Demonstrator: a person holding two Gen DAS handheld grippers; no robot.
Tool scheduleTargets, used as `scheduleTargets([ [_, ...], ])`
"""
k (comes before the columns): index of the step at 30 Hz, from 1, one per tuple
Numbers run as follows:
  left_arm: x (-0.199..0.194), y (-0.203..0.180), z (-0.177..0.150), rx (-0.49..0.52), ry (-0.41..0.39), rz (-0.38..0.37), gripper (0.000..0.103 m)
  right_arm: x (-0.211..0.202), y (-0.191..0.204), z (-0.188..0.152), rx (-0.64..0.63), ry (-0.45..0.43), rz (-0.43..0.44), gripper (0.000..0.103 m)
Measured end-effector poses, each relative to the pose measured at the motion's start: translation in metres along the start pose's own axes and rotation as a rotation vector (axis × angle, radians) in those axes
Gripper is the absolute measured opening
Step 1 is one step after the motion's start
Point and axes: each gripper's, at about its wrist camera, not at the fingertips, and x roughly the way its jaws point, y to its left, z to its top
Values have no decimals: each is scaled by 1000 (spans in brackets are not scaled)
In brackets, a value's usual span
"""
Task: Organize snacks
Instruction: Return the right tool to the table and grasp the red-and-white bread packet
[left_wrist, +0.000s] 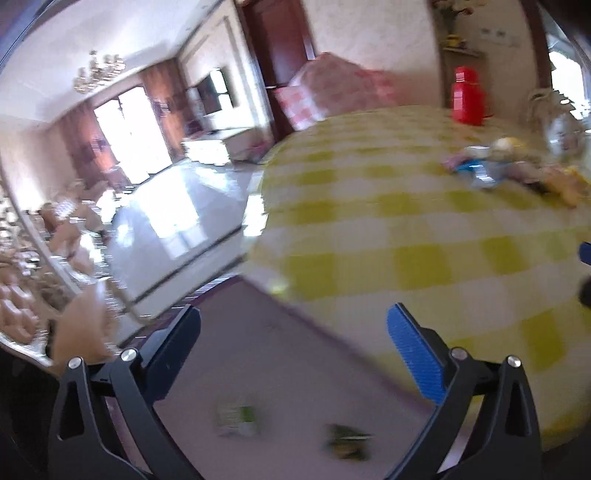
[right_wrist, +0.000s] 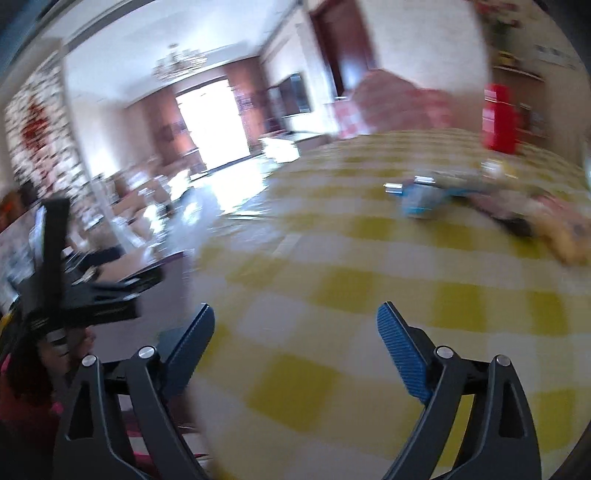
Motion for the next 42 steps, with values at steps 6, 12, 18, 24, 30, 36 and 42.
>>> scheduleTargets([
  [6, 4, -80, 21, 53, 63, -282, 101, -30, -93, 3, 160, -25, -184, 87],
  [12, 23, -175, 53, 76, 123, -465, 101, -50, -196, 13, 262, -41, -398, 87],
  [18, 64, -248, 81, 17, 109, -501, 101, -35, -265, 27, 325, -27, -486, 87],
  [24, 86, -258, 88, -57, 121, -485, 101, 0, -285, 51, 184, 59, -523, 87],
  [30, 102, -238, 100, -92, 140, -420, 101, 37, -306, 74, 105, 147, -501, 87],
  [36, 120, -272, 124, -87, 229, -559, 101, 56, -309, 88, 54, 156, -390, 53],
  [42, 136, -327, 141, -92, 240, -579, 101, 12, -324, 82, 211, 75, -419, 44],
])
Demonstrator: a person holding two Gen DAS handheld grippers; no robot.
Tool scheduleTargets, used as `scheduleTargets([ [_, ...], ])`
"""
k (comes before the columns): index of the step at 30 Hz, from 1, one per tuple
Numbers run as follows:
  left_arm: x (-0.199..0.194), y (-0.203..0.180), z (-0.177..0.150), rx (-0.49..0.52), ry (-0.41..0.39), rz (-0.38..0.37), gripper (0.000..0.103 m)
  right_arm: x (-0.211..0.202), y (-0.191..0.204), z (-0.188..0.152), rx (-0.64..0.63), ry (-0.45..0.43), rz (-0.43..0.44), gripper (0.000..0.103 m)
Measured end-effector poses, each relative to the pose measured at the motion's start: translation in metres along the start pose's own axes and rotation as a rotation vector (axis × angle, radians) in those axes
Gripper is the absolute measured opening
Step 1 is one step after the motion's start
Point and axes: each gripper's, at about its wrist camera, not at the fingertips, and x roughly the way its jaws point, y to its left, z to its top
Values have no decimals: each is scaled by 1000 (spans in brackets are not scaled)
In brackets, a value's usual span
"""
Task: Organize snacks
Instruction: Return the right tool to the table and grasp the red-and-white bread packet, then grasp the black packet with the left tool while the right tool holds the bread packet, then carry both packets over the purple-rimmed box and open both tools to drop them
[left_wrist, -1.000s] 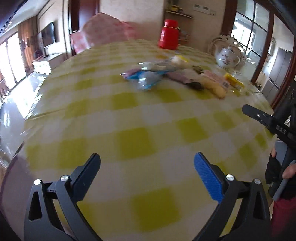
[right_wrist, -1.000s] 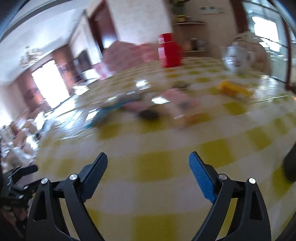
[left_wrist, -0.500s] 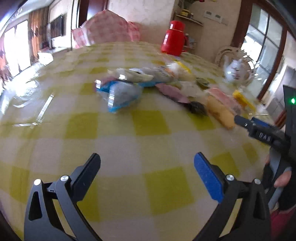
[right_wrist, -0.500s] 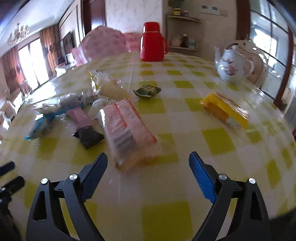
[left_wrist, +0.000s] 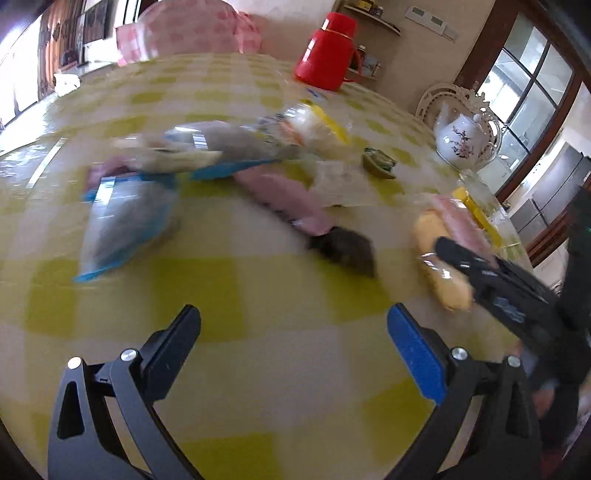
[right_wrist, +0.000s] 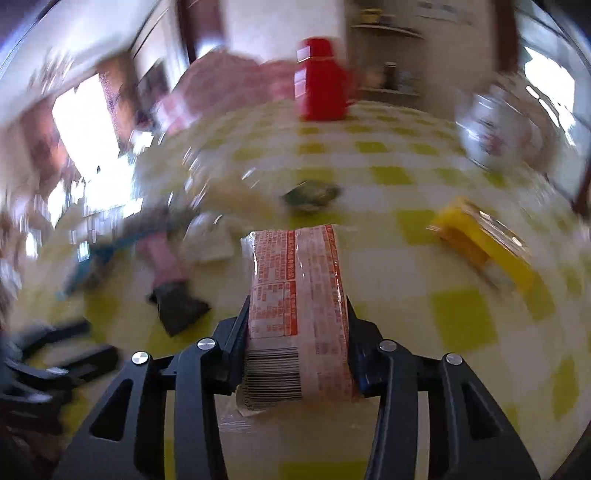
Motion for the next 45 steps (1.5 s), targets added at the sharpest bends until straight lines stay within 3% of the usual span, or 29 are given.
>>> scheduleTargets([
  [2, 12, -15, 8, -8, -15, 23, 101, -9, -13, -1, 80, -25, 5, 44],
  [7, 35, -35, 31, -45, -63, 132, 101, -9, -15, -5, 130, -16, -1, 44],
  [9, 47, -38, 39, -59, -42, 164, 101, -9, -16, -4, 132, -15, -6, 44],
  [12, 52, -43, 37, 23, 19, 203, 101, -9, -20, -5, 140, -17, -10, 44],
  [14, 45, -39, 31, 65, 46, 208, 101, -10, -21, -5, 147, -14, -11, 44],
  [20, 25, -12, 20, 25, 25, 228, 101, -15, -12, -6, 134, -19, 5, 44],
  [25, 25, -15, 34, -13, -4, 160, 101, -18, -10, -10, 141, -18, -6, 45],
  [28, 36, -22, 39, -5, 2, 158, 101, -19, -11, -11, 143, -22, -12, 45],
  [29, 41, -27, 39, 18, 1, 161, 97, -19, -11, -11, 141, -22, -14, 45],
  [31, 45, -38, 36, 91, -9, 203, 61, -18, -10, -11, 135, -20, -17, 45],
  [32, 43, -41, 34, 121, -10, 189, 31, -18, -9, -11, 132, -20, -18, 45],
  [34, 35, -37, 29, 110, 9, 121, 29, -20, -7, -11, 122, -26, -16, 45],
  [41, -10, -29, 6, 172, -113, 93, 29, -30, -5, -15, 121, -59, 6, 44],
  [45, -25, -22, -1, 157, -158, 83, 29, -36, -4, -23, 140, -70, 10, 44],
])
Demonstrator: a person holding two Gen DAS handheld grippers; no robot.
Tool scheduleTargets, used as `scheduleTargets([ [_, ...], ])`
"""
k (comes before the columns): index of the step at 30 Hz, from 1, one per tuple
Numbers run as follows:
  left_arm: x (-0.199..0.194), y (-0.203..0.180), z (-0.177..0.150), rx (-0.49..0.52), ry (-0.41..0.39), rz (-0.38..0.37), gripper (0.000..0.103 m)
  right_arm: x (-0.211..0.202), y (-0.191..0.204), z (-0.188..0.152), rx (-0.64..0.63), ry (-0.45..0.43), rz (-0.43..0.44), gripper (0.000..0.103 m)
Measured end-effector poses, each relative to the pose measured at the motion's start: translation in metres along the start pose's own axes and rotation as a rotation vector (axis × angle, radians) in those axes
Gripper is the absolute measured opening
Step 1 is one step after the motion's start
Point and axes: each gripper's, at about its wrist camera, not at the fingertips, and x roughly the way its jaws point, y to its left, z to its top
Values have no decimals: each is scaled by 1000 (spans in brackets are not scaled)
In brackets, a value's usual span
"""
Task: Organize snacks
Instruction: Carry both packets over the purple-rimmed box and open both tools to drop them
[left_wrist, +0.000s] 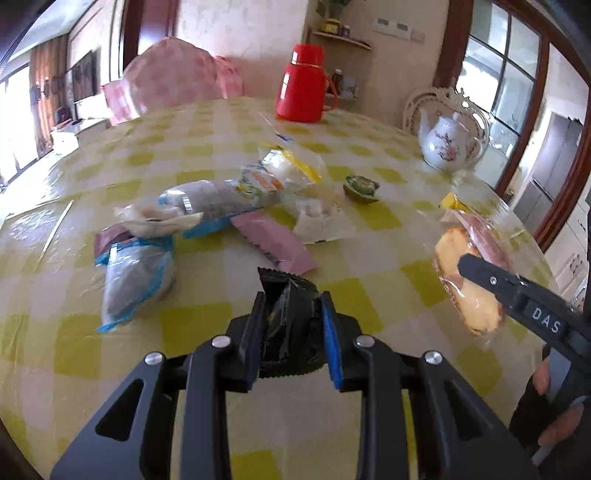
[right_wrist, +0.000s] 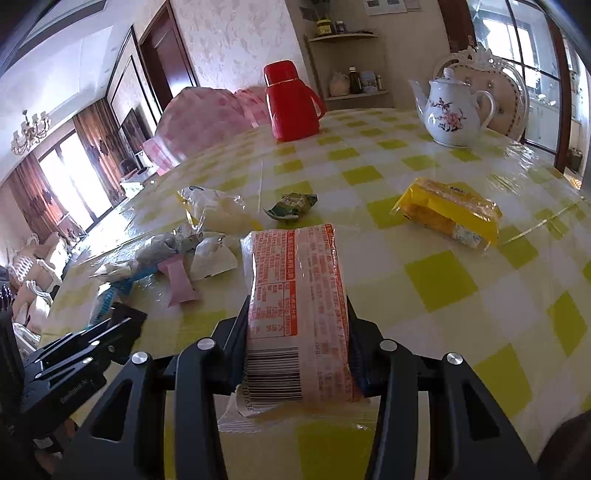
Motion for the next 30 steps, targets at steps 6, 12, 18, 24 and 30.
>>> scheduleTargets([
  [6, -16, 5, -8, -8, -22, 17, 29, -9, 9, -14, 8, -3, 33, 44],
  [12, -39, 14, -25, -15, -42, 26, 29, -19, 29, -29, -8, -6, 83, 44],
  [18, -67, 26, -41, -2, -56, 46, 29, -32, 55, -53, -48, 2, 117, 44],
  [24, -87, 37, -55, 14, -57, 62, 29, -48, 69, -71, -38, -7, 160, 44],
  [30, -116, 52, -72, 34, -68, 88, 29, -65, 88, -92, -26, -4, 228, 44],
])
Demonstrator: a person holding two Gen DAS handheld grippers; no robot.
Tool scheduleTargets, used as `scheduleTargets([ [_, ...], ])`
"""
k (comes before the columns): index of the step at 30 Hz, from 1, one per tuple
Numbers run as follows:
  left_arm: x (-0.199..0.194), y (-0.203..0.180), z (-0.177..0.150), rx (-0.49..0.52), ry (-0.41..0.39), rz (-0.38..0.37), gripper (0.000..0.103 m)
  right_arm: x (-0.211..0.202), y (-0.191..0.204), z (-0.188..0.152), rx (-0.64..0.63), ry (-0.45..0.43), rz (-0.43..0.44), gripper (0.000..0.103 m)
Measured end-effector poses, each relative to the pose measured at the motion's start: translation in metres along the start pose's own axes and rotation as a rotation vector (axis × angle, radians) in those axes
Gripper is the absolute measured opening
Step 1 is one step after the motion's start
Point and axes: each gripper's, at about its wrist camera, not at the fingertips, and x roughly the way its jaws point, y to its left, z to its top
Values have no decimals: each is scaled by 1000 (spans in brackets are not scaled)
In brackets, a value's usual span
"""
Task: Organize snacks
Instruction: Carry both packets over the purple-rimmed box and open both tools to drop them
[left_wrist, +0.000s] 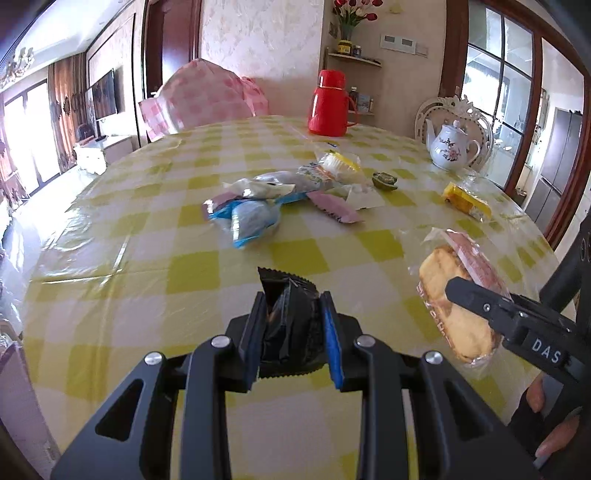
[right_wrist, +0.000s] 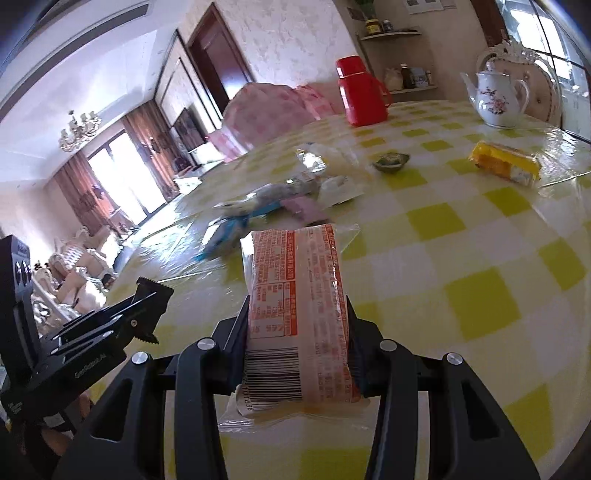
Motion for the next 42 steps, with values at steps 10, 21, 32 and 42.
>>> scheduleTargets([
  [10, -45, 41, -25, -8, -18, 44, 29, -6, 49, -31, -33, 35, 93, 44],
  [21, -88, 104, -54, -68, -34, 116, 30, -7, 119, -54, -161, 85, 160, 44],
  [32, -114, 177, -78, -137, -16, 209, 30, -16, 212, -81, -346, 105, 269, 44],
  [42, -125, 233, -87, -154, 38, 349, 30, -6, 290, -120, -529, 185, 336, 44],
])
